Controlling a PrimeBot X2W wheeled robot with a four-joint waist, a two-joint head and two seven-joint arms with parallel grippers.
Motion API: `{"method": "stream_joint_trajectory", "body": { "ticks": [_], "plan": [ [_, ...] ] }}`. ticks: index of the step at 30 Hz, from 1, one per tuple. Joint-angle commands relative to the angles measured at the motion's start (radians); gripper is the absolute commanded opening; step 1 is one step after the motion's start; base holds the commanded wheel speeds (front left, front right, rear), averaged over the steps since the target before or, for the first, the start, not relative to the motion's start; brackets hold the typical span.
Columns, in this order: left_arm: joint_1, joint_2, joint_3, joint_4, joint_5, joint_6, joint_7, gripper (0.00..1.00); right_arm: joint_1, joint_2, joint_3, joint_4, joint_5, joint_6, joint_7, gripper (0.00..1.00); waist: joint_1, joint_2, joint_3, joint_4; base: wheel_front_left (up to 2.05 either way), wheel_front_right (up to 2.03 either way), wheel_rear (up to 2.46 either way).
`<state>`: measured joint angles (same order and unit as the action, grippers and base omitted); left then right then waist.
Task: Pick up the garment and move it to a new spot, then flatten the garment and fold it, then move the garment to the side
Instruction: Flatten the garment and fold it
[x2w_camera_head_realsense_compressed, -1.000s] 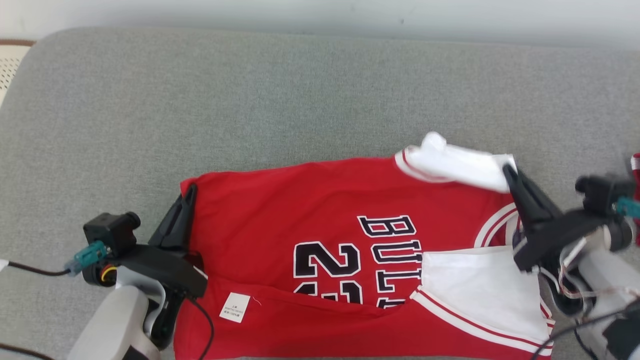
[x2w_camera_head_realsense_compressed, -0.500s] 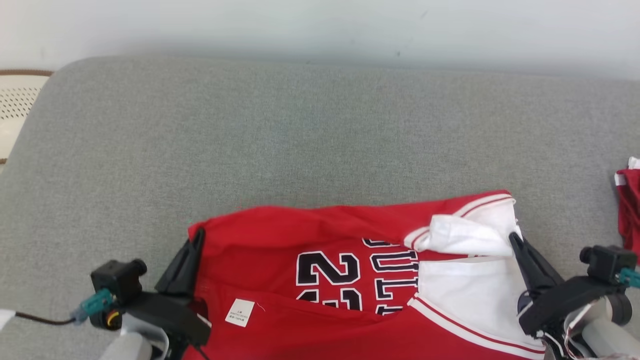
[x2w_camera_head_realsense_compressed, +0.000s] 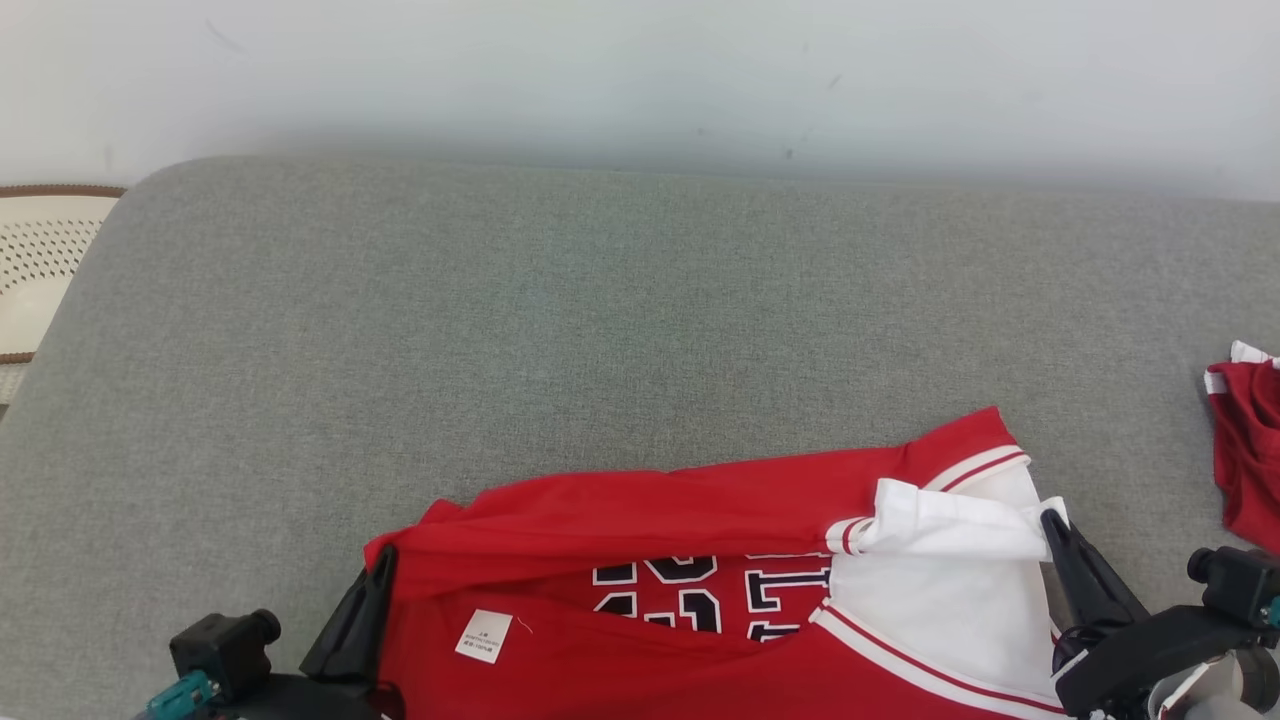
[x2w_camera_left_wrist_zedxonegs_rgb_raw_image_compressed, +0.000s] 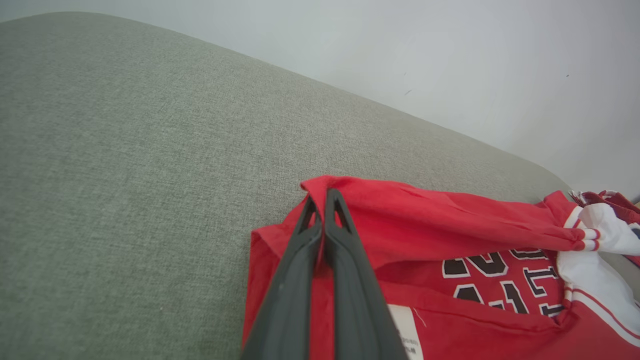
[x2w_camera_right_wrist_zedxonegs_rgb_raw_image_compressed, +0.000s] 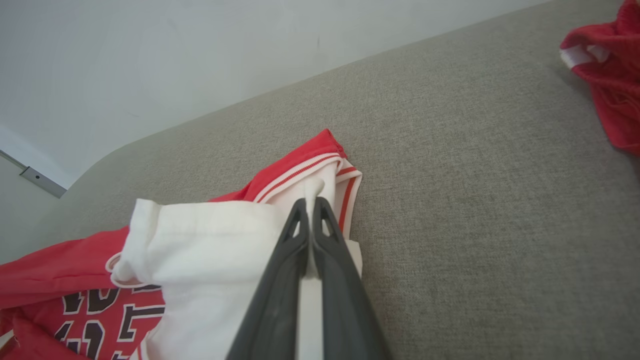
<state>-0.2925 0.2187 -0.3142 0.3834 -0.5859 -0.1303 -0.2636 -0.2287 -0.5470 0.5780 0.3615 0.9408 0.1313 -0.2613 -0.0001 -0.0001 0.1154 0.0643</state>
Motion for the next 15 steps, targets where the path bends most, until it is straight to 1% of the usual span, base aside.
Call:
{"method": "stream_joint_trajectory", "body": {
  "ticks": [1,4,6,12,15],
  "plan": [
    [0.016,0.003,0.003,0.0,-0.007,0.0,-0.001,0.07,0.012,0.002,-0.002,-0.006,-0.004,-0.001,-0.005,0.0,0.0001,0.0001,-0.003,-0.001,0.0,0.0,0.0],
    [0.037,-0.001,0.003,-0.006,-0.007,0.0,-0.001,0.08,0.031,0.008,-0.003,-0.018,-0.007,-0.001,-0.005,0.0,0.0001,0.0001,-0.01,-0.004,0.0,0.0,0.0],
    [0.048,-0.005,0.006,-0.01,-0.012,0.0,-0.001,0.1,0.04,0.009,-0.007,-0.023,-0.006,-0.001,-0.005,0.0,0.0001,0.0001,-0.013,-0.007,0.0,0.0,0.0],
    [0.078,-0.011,0.017,-0.014,-0.013,0.0,-0.001,0.07,0.069,0.017,-0.024,-0.039,-0.002,-0.001,-0.005,0.0,0.0001,0.0001,-0.024,-0.011,0.0,0.0,0.0],
    [0.09,-0.015,0.027,-0.012,-0.009,0.0,-0.001,0.09,0.085,0.02,-0.027,-0.036,-0.004,-0.001,-0.005,0.0,0.0001,0.0001,-0.028,-0.01,0.0,0.0,0.0]
  ]
}}
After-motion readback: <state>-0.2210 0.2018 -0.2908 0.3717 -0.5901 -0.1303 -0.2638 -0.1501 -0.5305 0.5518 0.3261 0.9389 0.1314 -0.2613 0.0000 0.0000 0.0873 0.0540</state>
